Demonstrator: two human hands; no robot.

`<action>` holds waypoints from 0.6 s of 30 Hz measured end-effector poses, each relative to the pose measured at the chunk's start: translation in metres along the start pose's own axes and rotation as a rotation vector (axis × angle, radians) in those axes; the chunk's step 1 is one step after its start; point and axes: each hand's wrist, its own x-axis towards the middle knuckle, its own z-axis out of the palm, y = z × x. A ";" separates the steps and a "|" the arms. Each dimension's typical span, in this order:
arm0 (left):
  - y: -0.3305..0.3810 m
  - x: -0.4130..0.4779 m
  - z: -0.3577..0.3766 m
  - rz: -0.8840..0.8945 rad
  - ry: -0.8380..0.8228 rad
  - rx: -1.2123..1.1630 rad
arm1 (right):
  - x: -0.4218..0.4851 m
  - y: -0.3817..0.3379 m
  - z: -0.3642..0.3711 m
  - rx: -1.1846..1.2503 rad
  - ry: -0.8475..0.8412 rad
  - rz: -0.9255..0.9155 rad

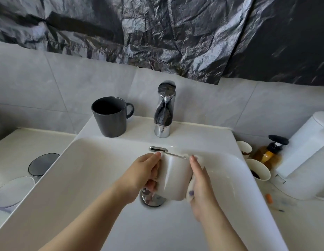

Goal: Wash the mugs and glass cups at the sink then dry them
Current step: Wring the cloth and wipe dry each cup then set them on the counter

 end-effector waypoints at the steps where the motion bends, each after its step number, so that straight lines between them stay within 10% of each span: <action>1: -0.003 0.001 0.000 0.006 0.007 -0.016 | 0.003 0.002 -0.001 0.003 -0.007 -0.022; 12: -0.025 -0.008 0.009 0.417 0.302 0.154 | 0.005 0.008 0.003 0.197 -0.083 0.206; 18: -0.015 -0.015 0.016 0.291 0.233 -0.368 | 0.006 0.011 0.003 0.317 -0.087 0.221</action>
